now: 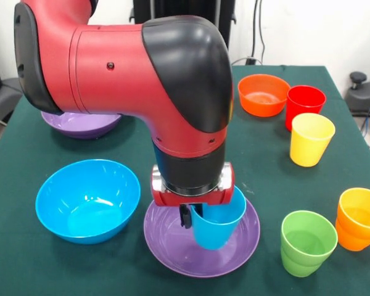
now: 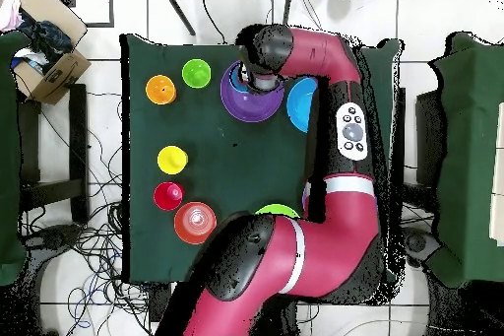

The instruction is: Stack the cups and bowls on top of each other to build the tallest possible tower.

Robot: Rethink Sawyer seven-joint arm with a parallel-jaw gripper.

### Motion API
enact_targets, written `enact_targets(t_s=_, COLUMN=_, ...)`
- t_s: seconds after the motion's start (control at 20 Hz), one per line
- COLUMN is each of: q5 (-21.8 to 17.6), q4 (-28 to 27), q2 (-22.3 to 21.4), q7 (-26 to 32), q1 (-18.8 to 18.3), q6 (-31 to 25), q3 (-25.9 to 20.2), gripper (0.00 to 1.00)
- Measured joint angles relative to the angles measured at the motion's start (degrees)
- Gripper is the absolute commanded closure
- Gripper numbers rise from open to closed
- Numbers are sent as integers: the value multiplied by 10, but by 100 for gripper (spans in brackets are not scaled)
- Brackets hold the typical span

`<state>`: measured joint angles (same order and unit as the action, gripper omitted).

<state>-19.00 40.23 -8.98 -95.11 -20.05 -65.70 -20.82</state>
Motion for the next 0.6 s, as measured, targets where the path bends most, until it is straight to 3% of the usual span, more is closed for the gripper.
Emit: enact_targets(t_s=0.6, q5=0, q4=-6, q2=3, q7=0, q1=0, q6=0, q3=-9, gripper=100)
